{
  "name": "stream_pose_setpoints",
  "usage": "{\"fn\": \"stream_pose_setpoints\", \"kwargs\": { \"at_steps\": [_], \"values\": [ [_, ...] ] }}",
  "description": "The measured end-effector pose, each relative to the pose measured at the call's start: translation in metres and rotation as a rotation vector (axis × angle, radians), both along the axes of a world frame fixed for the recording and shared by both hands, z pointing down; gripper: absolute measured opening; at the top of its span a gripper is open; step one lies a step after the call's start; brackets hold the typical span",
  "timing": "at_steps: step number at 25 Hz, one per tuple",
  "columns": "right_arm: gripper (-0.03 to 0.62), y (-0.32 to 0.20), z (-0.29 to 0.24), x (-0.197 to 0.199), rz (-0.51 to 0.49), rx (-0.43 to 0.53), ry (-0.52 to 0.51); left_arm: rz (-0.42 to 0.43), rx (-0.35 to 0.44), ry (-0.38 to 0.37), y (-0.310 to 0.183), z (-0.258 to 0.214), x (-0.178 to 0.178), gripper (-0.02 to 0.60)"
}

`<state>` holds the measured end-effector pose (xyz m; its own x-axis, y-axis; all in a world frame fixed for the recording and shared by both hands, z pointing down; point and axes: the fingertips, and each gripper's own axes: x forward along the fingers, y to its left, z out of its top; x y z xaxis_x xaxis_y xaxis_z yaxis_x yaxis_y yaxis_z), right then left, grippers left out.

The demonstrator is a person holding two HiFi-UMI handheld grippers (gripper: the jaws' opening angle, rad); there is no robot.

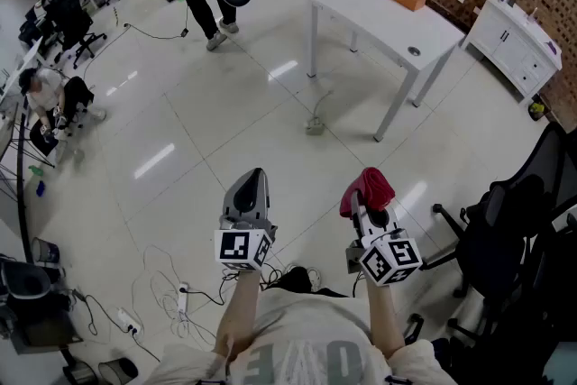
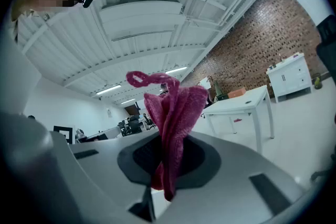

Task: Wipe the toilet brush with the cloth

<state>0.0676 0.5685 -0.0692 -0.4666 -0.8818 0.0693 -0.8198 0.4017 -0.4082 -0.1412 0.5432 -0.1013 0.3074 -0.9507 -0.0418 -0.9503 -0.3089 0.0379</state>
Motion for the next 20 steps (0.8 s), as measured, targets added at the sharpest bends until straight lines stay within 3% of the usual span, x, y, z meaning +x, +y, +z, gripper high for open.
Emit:
{"fn": "stream_pose_setpoints", "kwargs": {
  "at_steps": [6,11,15,20],
  "values": [
    [0.032,-0.019,0.013,0.022,-0.011,-0.028,0.02,-0.049,-0.001,0.032,-0.026,0.007,0.001,0.004],
    [0.032,-0.061,0.029,0.04,0.023,-0.047,0.029,-0.042,0.0,0.039,-0.074,0.019,0.005,0.004],
    [0.032,-0.125,0.042,0.041,0.035,-0.056,0.033,-0.027,-0.01,0.059,-0.146,0.034,0.008,0.005],
    [0.032,-0.25,0.026,0.028,0.043,-0.027,0.052,0.007,0.007,0.046,-0.269,0.02,0.003,0.005]
  ]
}}
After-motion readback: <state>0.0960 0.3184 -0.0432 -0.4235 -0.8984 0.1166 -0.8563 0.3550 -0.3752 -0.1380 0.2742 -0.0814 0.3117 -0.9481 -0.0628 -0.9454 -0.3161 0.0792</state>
